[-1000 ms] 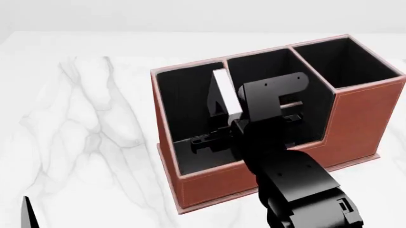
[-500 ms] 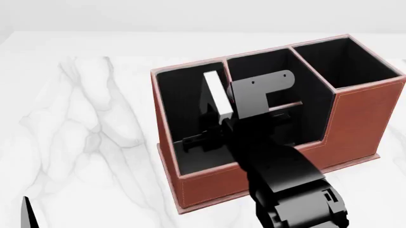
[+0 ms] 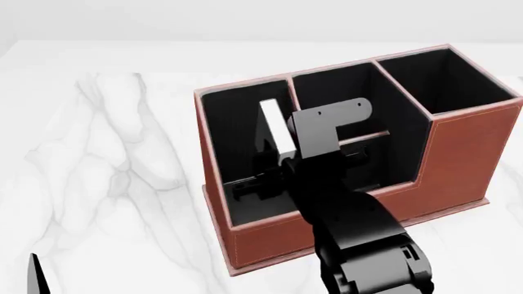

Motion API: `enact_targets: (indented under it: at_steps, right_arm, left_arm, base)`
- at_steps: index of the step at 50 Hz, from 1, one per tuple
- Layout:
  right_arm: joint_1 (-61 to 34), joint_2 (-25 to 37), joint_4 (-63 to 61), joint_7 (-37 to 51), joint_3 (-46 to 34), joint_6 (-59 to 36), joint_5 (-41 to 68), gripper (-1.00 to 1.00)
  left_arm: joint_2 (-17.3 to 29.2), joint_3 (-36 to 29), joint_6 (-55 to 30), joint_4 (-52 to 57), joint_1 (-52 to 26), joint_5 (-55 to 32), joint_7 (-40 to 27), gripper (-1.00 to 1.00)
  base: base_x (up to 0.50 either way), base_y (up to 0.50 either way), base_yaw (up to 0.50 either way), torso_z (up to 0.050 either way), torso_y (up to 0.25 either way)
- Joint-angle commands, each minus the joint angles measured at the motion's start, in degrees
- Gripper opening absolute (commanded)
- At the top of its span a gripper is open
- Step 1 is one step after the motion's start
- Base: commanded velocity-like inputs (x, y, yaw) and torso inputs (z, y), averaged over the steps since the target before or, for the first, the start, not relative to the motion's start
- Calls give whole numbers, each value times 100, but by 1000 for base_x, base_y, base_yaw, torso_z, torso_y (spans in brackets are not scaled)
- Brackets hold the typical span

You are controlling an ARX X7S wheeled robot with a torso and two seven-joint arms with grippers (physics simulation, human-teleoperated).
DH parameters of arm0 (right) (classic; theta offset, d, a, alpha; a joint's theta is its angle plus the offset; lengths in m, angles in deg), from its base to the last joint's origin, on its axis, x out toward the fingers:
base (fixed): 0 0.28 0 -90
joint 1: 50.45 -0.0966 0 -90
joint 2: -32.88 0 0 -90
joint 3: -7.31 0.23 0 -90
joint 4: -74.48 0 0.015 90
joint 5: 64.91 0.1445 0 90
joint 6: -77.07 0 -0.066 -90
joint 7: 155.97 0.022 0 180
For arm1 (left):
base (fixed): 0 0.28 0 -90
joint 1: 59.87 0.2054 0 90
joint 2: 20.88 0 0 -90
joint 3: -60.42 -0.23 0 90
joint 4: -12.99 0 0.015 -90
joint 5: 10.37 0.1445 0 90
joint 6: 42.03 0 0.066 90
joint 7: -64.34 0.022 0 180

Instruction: Pick up the book and place it in the left compartment of the caddy.

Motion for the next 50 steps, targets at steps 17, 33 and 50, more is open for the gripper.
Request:
enact_targets:
  at_steps: [17, 33, 50]
  right_arm:
    - [-420, -644, 1689, -409, 29, 993, -482, -100]
    - [-774, -1138, 3130, -705, -17, 1680, -544, -100]
    - [-805, -1147, 3219, -541, -813, 1724, 180, -100]
  left_arm:
    - [20, -19, 23, -21, -7, -22, -28, 100]
    - [29, -32, 58, -73, -25, -45, -39, 100]
    - [50, -37, 68, -66, -18, -50, -59, 100]
  base:
    - [0, 0, 0, 0, 1]
    - [0, 0, 0, 1, 2]
    - [0, 0, 0, 0, 1]
